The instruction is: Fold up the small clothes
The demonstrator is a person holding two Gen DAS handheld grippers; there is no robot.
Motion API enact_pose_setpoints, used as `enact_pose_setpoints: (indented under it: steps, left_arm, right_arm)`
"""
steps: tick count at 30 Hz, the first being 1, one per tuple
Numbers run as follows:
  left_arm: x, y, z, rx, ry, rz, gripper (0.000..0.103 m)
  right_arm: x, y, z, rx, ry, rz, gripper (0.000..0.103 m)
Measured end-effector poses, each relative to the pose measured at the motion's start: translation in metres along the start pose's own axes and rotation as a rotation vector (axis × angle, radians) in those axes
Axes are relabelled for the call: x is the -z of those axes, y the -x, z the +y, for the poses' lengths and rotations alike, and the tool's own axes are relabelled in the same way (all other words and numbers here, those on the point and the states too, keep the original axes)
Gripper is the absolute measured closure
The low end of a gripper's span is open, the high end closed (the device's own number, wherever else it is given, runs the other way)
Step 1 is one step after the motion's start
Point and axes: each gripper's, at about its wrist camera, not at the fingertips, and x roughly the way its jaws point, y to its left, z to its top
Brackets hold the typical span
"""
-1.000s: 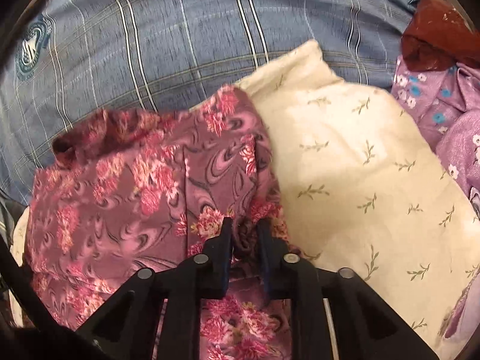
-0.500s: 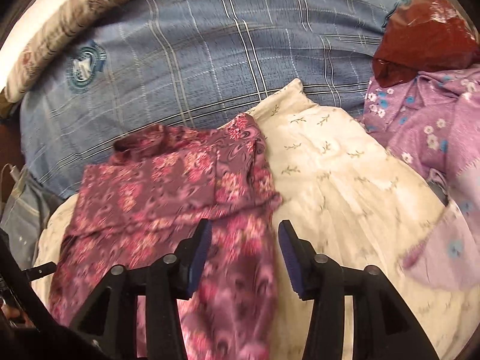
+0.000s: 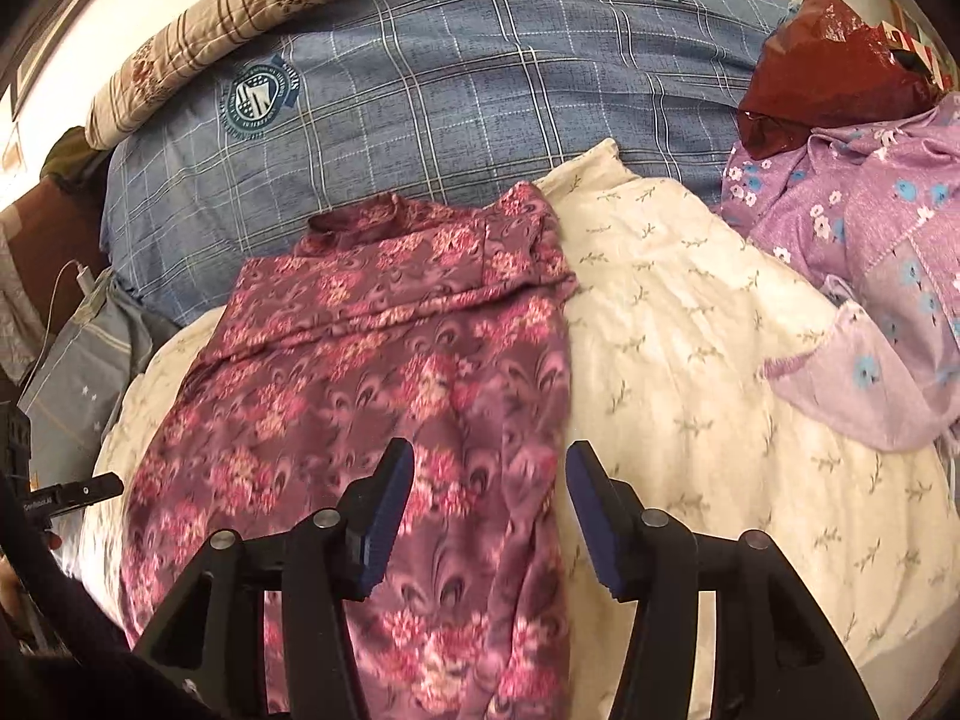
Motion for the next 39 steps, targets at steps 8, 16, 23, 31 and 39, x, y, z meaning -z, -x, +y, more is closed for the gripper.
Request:
enact_pose_setpoints:
  steps: [8,16,23,31,39]
  left_arm:
    - [0.018,0.012,-0.01,-0.007,-0.009,-0.007,0.058]
    - [0.033,0.021,-0.018,0.0,-0.037,0.016,0.057]
    - [0.05,0.024,-0.013,-0.011,-0.033,0.057,0.057]
    - [0.068,0.026,-0.004,-0.016,0.011,0.067,0.057]
    - [0.079,0.037,-0.004,-0.037,0.001,0.065,0.057]
  right_arm:
    - [0.019,0.009,-0.001,-0.011,-0.023,0.006,0.049]
    - [0.033,0.024,0.002,-0.034,-0.023,0.018,0.049]
    - [0.056,0.037,0.001,-0.048,-0.035,0.054,0.049]
    - [0.091,0.03,0.003,-0.062,-0.061,0.148,0.049]
    - [0.11,0.017,0.007,-0.056,-0.066,0.215,0.049]
